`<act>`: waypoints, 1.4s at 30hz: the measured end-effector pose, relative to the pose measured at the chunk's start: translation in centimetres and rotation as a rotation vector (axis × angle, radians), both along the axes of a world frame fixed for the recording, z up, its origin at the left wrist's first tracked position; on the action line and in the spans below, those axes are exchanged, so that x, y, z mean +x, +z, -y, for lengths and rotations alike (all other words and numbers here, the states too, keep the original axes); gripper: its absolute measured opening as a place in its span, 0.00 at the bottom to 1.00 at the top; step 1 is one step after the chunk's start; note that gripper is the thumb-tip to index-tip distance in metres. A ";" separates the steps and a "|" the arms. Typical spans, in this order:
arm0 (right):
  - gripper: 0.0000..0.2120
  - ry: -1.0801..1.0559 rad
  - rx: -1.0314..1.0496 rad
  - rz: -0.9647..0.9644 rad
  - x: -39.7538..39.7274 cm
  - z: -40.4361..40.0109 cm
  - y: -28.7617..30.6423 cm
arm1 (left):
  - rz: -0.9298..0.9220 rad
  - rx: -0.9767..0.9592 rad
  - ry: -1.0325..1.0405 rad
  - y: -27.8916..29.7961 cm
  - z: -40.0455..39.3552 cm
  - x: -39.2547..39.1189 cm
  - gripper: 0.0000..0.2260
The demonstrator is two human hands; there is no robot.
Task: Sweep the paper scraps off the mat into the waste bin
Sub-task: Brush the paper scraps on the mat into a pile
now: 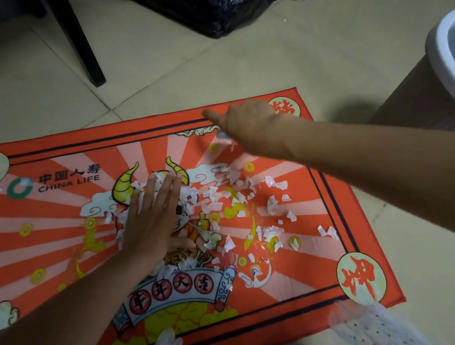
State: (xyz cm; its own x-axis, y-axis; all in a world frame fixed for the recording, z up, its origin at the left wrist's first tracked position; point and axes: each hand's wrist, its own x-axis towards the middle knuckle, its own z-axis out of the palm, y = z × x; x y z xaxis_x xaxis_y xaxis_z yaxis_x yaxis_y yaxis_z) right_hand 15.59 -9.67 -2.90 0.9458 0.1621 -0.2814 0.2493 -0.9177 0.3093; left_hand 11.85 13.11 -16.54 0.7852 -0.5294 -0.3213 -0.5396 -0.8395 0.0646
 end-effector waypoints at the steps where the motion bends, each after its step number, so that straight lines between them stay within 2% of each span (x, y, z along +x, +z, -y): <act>1: 0.39 -0.030 -0.014 0.002 0.6 0.6 0.0 | -0.003 -0.013 0.004 0.1 -0.3 0.2 0.62; 4: 0.41 -0.074 -0.049 -0.004 1.7 1.6 -0.9 | -0.003 -0.032 0.014 0.3 -1.3 0.6 0.63; 10: 0.42 0.094 -0.050 -0.097 0.7 0.1 -4.4 | 0.004 -0.012 -0.009 0.3 -3.1 0.9 0.64; 15: 0.39 0.154 0.000 -0.124 -0.7 -1.7 -3.4 | -0.023 0.000 0.038 1.0 -3.4 0.5 0.63; 18: 0.42 0.215 0.033 -0.170 -2.4 -4.0 -3.3 | -0.017 0.036 0.049 0.9 -4.0 0.0 0.62; 23: 0.41 0.263 0.047 -0.214 -4.2 -6.9 -3.3 | -0.048 0.000 0.126 1.2 -5.2 -0.7 0.62; 28: 0.42 0.217 0.017 -0.159 -2.9 -6.6 -2.0 | -0.089 -0.078 0.280 1.8 -6.5 -0.1 0.60; 36: 0.44 0.102 -0.053 -0.085 -1.5 -3.4 -1.5 | -0.161 0.132 0.143 2.4 -9.4 -0.8 0.69; 42: 0.44 0.150 -0.022 -0.145 -2.8 -5.5 -3.6 | -0.140 0.099 0.112 2.6 -8.4 -0.8 0.70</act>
State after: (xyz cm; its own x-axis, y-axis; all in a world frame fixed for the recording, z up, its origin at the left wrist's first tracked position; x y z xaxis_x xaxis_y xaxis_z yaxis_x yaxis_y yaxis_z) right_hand 12.82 -4.16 -6.49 0.8607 0.2905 -0.4181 0.4264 -0.8601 0.2800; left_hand 11.00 21.55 -13.95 0.7811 -0.4019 -0.4779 -0.4341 -0.8996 0.0470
